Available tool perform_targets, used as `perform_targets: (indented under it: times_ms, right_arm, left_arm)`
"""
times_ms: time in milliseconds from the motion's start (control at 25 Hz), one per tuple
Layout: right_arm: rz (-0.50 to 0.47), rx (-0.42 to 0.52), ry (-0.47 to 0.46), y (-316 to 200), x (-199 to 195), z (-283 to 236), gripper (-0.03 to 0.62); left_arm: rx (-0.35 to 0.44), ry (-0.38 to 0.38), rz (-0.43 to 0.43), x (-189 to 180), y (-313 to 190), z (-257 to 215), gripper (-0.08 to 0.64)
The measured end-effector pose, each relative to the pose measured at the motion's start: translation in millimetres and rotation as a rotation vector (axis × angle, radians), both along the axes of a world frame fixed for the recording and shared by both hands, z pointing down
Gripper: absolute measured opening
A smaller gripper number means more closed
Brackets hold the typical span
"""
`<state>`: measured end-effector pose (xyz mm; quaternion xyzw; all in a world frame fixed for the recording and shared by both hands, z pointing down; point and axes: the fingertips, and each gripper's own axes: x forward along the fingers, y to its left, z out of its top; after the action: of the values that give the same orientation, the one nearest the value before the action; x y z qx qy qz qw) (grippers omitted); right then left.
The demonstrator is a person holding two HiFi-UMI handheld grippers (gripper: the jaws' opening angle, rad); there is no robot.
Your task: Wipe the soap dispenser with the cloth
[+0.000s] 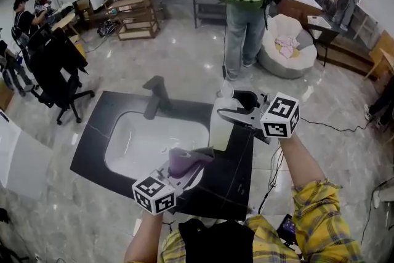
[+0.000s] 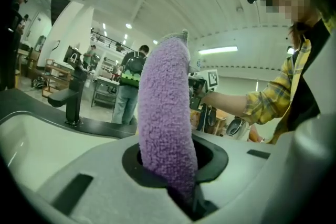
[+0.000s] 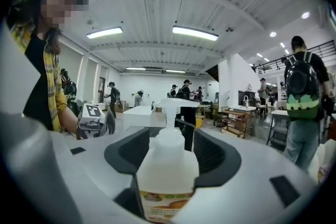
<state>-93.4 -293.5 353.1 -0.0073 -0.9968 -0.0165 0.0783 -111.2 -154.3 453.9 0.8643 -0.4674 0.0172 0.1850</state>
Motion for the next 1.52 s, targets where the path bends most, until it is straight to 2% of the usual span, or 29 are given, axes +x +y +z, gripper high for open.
perform_targets:
  times_ms: [280, 480, 720, 760, 1080, 1520]
  right_arm:
    - [-0.166, 0.046, 0.085, 2, -16, 6, 0.233]
    - [-0.287, 0.041, 0.158, 6, -18, 7, 0.233]
    - [-0.324, 0.088, 0.184, 14, -19, 15, 0.182]
    - [-0.314, 0.096, 0.190, 15, -20, 15, 0.166]
    - [-0.134, 0.082, 0.183, 13, -30, 14, 0.161]
    - [0.282, 0.046, 0.195, -14, -17, 17, 0.161]
  left_arm:
    - [-0.009, 0.000, -0.039, -3, 8, 2, 0.057]
    - [-0.011, 0.016, -0.056, -1, 5, -3, 0.057]
    - [-0.010, 0.017, -0.067, -7, 4, 4, 0.057]
    - [-0.008, 0.019, -0.066, -7, 3, 5, 0.057]
    - [-0.015, 0.039, -0.051, -14, -3, 8, 0.057]
    - [-0.017, 0.100, -0.016, -8, -20, 9, 0.057]
